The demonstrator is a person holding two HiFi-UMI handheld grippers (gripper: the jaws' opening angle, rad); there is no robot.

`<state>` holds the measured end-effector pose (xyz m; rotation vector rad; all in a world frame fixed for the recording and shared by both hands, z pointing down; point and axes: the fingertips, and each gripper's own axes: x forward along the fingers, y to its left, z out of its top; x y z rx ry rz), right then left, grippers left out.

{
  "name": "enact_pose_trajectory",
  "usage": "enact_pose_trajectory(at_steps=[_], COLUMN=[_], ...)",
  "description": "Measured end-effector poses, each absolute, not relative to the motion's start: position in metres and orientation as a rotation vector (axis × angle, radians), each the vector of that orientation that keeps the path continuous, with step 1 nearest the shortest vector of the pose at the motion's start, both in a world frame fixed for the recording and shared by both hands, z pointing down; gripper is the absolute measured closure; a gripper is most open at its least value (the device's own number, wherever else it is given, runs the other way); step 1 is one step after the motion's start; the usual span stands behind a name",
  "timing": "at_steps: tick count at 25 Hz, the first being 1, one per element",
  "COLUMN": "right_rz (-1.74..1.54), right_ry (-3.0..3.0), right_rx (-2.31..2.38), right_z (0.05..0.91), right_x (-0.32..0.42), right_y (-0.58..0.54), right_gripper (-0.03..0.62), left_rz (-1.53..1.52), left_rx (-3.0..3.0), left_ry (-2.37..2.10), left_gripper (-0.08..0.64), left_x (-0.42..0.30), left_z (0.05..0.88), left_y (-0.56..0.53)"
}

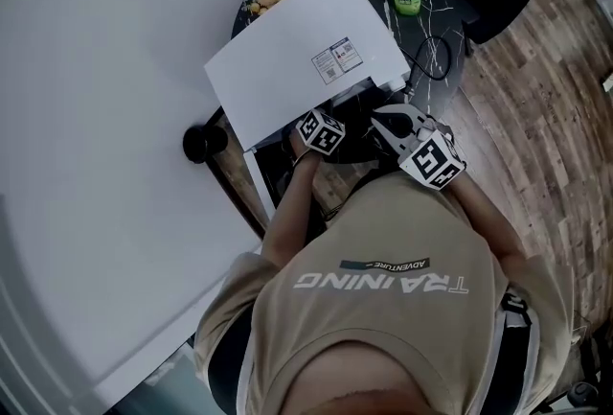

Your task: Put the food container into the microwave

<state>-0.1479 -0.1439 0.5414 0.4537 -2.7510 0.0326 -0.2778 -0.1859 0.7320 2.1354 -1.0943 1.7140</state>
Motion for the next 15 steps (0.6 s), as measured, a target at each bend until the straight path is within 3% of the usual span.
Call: enact_pose_trajectory(at_steps=[15], right_rz=[0.068], right_ry=[-2.73], right_rx=[0.48], right_z=[0.543], right_x=[-0.137], right_y=[-0.15], right_gripper=[0.581], left_rz=[1.825], left_rx=[2.162], left_ry=[-1.227], left_gripper=[0.522], left_x=[-0.276], left_z=[0.724], left_y=[-0.193])
